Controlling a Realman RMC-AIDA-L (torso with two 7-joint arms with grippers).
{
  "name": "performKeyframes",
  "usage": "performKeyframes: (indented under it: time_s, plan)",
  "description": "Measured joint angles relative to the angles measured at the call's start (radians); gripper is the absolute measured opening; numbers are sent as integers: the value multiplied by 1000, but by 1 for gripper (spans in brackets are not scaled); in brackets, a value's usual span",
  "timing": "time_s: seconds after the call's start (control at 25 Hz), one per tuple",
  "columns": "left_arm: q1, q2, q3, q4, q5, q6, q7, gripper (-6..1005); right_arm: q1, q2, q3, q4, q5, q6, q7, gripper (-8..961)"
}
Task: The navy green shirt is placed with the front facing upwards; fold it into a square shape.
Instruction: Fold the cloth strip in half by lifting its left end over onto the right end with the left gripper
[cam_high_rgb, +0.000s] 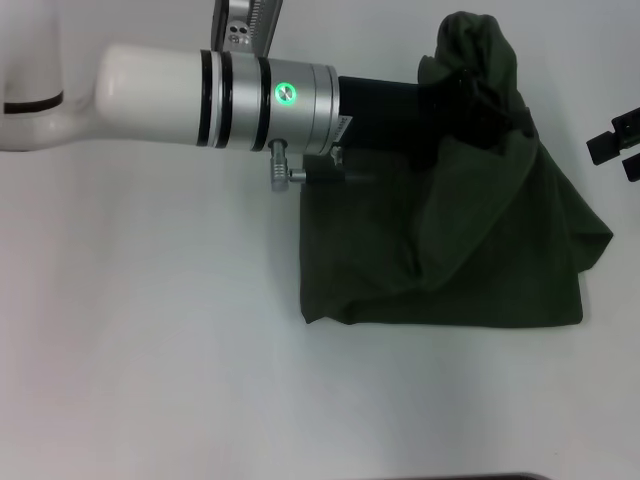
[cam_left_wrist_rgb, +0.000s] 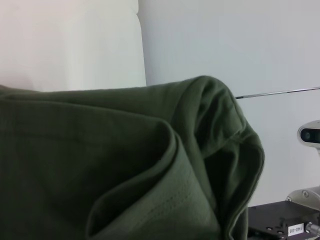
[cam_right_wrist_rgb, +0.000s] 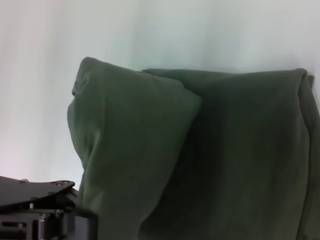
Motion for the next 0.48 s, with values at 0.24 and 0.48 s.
performKeyframes:
  time_s: [0.24, 0.48]
  plan:
    - [-17, 0, 3, 41, 0, -36, 19, 74, 2, 0, 0, -3, 0, -2, 0, 825]
    - [-12, 0, 13, 48, 2, -48, 24, 74, 0, -2, 0, -3, 0, 0, 0, 824]
